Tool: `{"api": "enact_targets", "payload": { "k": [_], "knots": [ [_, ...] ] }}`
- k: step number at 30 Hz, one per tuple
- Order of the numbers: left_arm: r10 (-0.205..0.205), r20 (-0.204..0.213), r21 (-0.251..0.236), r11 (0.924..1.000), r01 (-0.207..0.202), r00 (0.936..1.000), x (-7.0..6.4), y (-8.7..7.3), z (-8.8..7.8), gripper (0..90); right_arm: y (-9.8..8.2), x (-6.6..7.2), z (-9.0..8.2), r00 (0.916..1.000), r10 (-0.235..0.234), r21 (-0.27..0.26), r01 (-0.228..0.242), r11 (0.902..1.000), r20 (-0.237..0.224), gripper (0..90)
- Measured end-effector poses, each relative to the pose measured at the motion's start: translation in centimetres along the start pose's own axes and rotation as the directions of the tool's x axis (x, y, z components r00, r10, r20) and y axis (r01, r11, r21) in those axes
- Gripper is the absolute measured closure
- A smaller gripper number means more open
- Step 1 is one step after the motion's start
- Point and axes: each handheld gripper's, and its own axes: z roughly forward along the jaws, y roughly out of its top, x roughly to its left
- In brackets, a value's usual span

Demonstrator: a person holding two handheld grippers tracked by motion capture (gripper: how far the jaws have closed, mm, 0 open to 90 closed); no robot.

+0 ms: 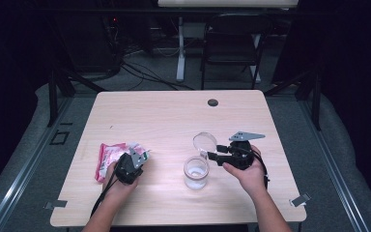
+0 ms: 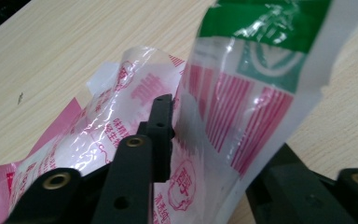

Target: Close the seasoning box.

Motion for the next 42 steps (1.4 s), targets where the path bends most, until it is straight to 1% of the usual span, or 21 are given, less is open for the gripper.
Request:
{"api": "enact_targets", "payload": {
  "k": [5,8,9,10,11,12,15,20,23,25,28,30,32,33,34,35,36,37,40,41,42],
  "knots": [
    [-0.057,0.025,0.003,0.9984,0.056,0.9981,0.9,-0.1,-0.1,77.9,0.0,0.0,0.0,1.0,-0.001,0.002,0.001,1.0,-0.003,47.6],
    [-0.101,0.043,0.006,0.9949,0.101,0.994,1.4,-0.2,-0.2,81.9,0.0,0.0,0.0,1.0,-0.002,0.003,0.002,1.0,-0.002,47.6],
    [-0.121,0.054,0.009,0.9926,0.121,0.9911,1.7,-0.3,-0.2,83.0,0.0,0.0,0.0,1.0,-0.002,0.003,0.002,1.0,-0.002,47.6],
    [-0.131,0.06,0.01,0.9914,0.13,0.9896,2.0,-0.3,-0.3,84.4,0.0,0.0,0.0,1.0,-0.002,0.003,0.002,1.0,-0.002,47.6],
    [-0.153,0.064,0.007,0.9883,0.153,0.9862,2.2,-0.4,-0.3,85.9,0.0,0.0,0.0,1.0,-0.002,0.003,0.002,1.0,-0.002,47.5],
    [-0.166,0.068,0.007,0.986,0.166,0.9837,2.4,-0.4,-0.4,87.2,0.0,0.0,0.0,1.0,-0.001,0.003,0.001,1.0,-0.002,47.5],
    [-0.211,0.092,0.002,0.9774,0.211,0.9733,3.1,-0.6,-0.6,89.3,0.0,0.0,0.0,1.0,-0.001,0.004,0.001,1.0,-0.002,47.6],
    [-0.261,0.131,-0.005,0.9646,0.264,0.9565,3.9,-0.9,-0.7,90.0,-0.1,0.1,0.1,1.0,0.002,-0.004,-0.002,1.0,-0.001,47.6],
    [-0.293,0.154,-0.008,0.9545,0.298,0.9435,4.3,-1.0,-0.7,90.0,-0.1,0.1,0.1,1.0,0.001,-0.004,-0.001,1.0,0.0,47.6],
    [-0.314,0.17,-0.013,0.947,0.321,0.934,4.6,-1.1,-0.8,90.0,-0.1,0.2,0.2,1.0,-0.001,0.005,0.001,1.0,-0.004,47.6],
    [-0.349,0.197,-0.016,0.9333,0.359,0.9163,5.0,-1.3,-1.0,90.0,-0.1,0.2,0.2,1.0,-0.005,0.005,0.005,1.0,-0.002,47.6],
    [-0.367,0.211,-0.022,0.9249,0.38,0.906,5.3,-1.5,-1.2,90.0,-0.1,0.1,0.1,1.0,0.0,-0.004,0.0,1.0,-0.002,47.6],
    [-0.377,0.225,-0.021,0.9199,0.391,0.8985,5.6,-1.6,-1.6,90.0,0.0,0.0,0.0,1.0,0.001,0.003,-0.001,1.0,-0.002,47.6],
    [-0.39,0.233,-0.025,0.9135,0.406,0.8909,5.8,-1.7,-1.8,90.0,0.0,-0.1,-0.1,1.0,0.001,0.0,-0.001,1.0,-0.003,47.5],
    [-0.399,0.238,-0.029,0.9083,0.417,0.8854,6.1,-1.8,-2.0,90.0,0.0,-0.1,-0.1,1.0,0.002,-0.002,-0.002,1.0,-0.003,47.5],
    [-0.413,0.247,-0.034,0.9007,0.433,0.8768,6.3,-1.9,-2.2,90.0,0.0,-0.1,-0.1,1.0,0.002,-0.004,-0.002,1.0,-0.001,47.5],
    [-0.424,0.251,-0.039,0.8936,0.447,0.87,6.6,-2.0,-2.4,90.0,0.0,-0.1,-0.1,1.0,0.005,-0.004,-0.005,1.0,-0.003,47.5],
    [-0.439,0.255,-0.044,0.8848,0.464,0.8617,6.8,-2.1,-2.5,90.0,0.0,0.0,-0.1,1.0,0.005,-0.004,-0.005,1.0,-0.003,47.5],
    [-0.452,0.258,-0.052,0.8763,0.479,0.854,7.4,-2.2,-3.0,90.0,-0.1,0.0,-0.2,1.0,0.001,-0.004,-0.001,1.0,0.001,47.5],
    [-0.45,0.258,-0.049,0.8777,0.477,0.8549,7.6,-2.1,-3.2,90.0,-0.1,0.1,-0.2,1.0,0.004,-0.007,-0.004,1.0,0.002,47.5],
    [-0.456,0.254,-0.058,0.8729,0.484,0.8527,7.7,-2.1,-3.3,90.0,-0.1,0.0,-0.3,1.0,0.002,-0.01,-0.002,1.0,0.002,47.5]
  ]
}}
